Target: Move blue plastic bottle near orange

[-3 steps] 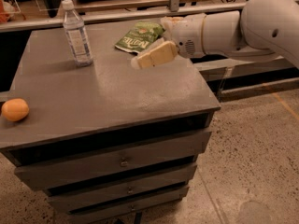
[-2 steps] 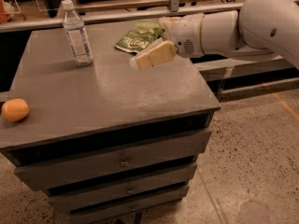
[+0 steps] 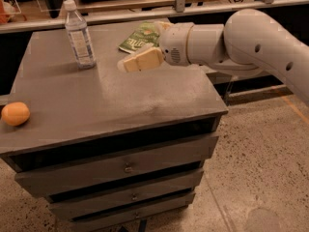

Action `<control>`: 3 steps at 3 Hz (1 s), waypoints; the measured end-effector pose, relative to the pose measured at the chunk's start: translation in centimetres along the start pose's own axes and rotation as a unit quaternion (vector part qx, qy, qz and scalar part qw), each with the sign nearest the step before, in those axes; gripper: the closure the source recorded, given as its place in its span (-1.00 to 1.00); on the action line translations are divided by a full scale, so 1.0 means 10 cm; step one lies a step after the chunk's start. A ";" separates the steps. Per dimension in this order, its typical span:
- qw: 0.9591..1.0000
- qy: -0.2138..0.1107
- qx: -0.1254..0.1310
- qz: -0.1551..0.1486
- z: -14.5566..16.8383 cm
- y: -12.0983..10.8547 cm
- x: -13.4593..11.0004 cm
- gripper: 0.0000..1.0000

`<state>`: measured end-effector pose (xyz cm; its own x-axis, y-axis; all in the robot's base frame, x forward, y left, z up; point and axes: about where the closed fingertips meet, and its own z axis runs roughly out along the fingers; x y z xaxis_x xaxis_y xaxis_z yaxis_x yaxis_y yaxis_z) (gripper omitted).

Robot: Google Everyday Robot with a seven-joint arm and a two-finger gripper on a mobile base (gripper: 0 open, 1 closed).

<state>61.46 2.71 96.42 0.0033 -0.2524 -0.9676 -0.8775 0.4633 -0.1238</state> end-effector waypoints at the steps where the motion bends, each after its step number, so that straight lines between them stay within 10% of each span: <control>1: 1.000 -0.014 0.007 -0.007 0.37 -0.16 0.06 -1.00; 3: 0.999 -0.017 -0.036 -0.022 1.14 -0.35 0.17 -1.00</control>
Offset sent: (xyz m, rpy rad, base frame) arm 0.1008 0.0781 -0.0358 0.0176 -0.0573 0.0726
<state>69.96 10.36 92.65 0.0582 -0.2411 -0.9688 -0.9083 0.3899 -0.1516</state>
